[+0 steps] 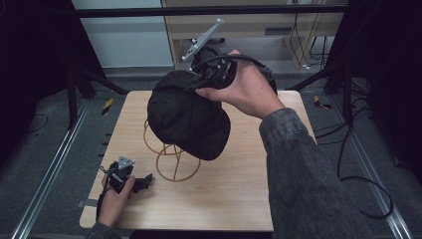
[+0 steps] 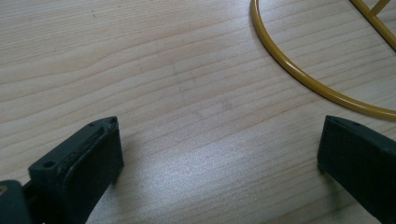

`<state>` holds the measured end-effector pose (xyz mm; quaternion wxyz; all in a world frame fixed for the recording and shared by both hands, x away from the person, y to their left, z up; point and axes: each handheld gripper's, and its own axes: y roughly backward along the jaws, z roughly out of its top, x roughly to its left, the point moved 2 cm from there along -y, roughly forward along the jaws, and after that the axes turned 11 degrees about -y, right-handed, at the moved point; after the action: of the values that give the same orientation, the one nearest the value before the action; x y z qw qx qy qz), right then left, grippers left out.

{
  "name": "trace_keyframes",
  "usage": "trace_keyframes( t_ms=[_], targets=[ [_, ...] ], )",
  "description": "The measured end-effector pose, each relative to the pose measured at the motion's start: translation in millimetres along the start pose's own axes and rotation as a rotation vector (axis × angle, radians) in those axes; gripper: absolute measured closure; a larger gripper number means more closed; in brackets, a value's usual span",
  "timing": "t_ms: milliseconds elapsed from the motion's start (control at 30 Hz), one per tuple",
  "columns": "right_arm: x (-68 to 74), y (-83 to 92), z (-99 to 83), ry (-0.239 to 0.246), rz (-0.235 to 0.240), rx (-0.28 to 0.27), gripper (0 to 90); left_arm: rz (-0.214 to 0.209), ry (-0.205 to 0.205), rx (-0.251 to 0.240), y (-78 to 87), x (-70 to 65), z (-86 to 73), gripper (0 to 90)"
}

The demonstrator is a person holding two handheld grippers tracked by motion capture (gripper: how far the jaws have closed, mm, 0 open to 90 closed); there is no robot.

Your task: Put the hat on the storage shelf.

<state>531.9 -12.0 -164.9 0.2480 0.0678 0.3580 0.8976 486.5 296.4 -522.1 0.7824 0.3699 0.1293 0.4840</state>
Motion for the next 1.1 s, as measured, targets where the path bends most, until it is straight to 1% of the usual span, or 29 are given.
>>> trace_keyframes(
  t_ms=[200, 600, 667, 833, 1100],
  targets=[
    [1.0, -2.2, -0.4, 0.0, 0.005, 0.0, 76.2, -0.001, 0.0, 0.002, 0.1, -0.4, 0.2, 0.0],
    [3.4, -5.2, 6.1, 0.003, 0.01, -0.01, 76.2, 0.0, -0.003, 0.003, 0.1, -0.1, 0.2, 0.0],
    [3.1, -9.1, 10.6, 0.004, 0.008, -0.006, 76.2, 0.0, 0.0, 0.002, 0.1, -0.4, 0.2, 0.0],
    [2.2, -14.1, 12.5, -0.001, 0.014, -0.009, 76.2, -0.001, 0.001, 0.002, 0.1, -0.4, 0.2, 0.0],
    [2.8, -13.7, 12.5, 0.004, 0.01, -0.005, 76.2, -0.001, 0.001, 0.002, 0.0, -0.4, 0.2, 0.0]
  ],
)
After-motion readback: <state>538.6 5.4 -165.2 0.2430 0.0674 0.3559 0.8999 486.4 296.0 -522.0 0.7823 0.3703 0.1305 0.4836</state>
